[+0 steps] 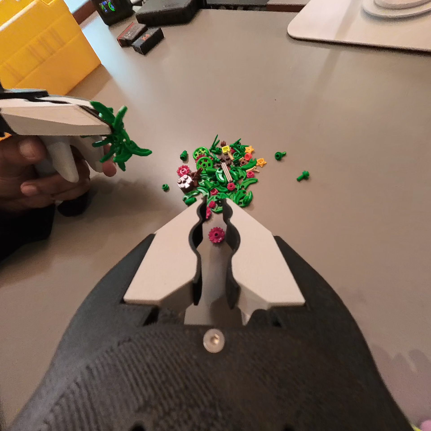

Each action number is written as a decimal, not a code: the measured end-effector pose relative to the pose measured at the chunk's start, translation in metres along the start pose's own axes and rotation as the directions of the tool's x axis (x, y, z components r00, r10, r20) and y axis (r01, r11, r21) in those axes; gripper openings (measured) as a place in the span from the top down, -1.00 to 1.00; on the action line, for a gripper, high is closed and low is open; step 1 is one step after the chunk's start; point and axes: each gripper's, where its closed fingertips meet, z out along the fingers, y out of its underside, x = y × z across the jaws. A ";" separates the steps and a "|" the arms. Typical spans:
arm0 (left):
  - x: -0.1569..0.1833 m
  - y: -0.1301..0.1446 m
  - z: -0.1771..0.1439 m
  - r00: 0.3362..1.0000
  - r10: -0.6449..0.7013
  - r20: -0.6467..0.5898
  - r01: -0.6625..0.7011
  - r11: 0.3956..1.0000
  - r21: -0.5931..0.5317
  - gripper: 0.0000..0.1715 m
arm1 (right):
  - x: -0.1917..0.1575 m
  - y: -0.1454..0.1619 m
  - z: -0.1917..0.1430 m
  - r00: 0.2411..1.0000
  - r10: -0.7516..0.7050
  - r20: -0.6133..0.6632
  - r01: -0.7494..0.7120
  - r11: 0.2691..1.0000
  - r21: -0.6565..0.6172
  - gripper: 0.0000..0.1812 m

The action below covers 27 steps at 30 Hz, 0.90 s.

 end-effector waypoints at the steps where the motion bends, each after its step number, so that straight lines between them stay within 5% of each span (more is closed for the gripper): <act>1: 0.000 0.000 0.000 1.000 -0.002 -0.002 0.002 1.000 0.000 0.96 | -0.002 -0.003 -0.002 1.000 -0.005 0.010 0.005 1.000 0.023 0.87; 9: 0.015 0.004 0.004 0.995 0.092 -0.039 -0.093 0.995 -0.018 0.96 | -0.050 -0.049 -0.046 0.947 -0.053 0.315 -0.063 0.936 0.347 0.88; 12: 0.023 0.000 0.003 0.953 0.304 0.020 -0.304 0.953 0.004 0.96 | -0.061 -0.051 -0.050 0.897 0.011 0.442 -0.173 0.929 0.328 0.85; 15: 0.027 0.000 0.005 0.827 0.548 0.125 -0.547 0.836 -0.045 0.96 | -0.067 -0.054 -0.056 0.833 0.071 0.548 -0.280 0.910 0.306 0.86; 20: 0.043 0.007 0.013 0.670 0.723 0.167 -0.720 0.688 -0.089 0.97 | -0.066 -0.052 -0.054 0.839 0.075 0.539 -0.271 0.916 0.294 0.91; 25: 0.047 0.007 0.012 0.641 0.748 0.172 -0.746 0.660 -0.087 0.97 | -0.072 -0.049 -0.055 0.832 0.062 0.552 -0.250 0.929 0.272 0.99; 27: 0.056 0.006 0.011 0.694 0.710 0.122 -0.712 0.701 -0.030 0.97 | -0.077 -0.050 -0.063 0.777 0.099 0.622 -0.297 0.929 0.223 1.00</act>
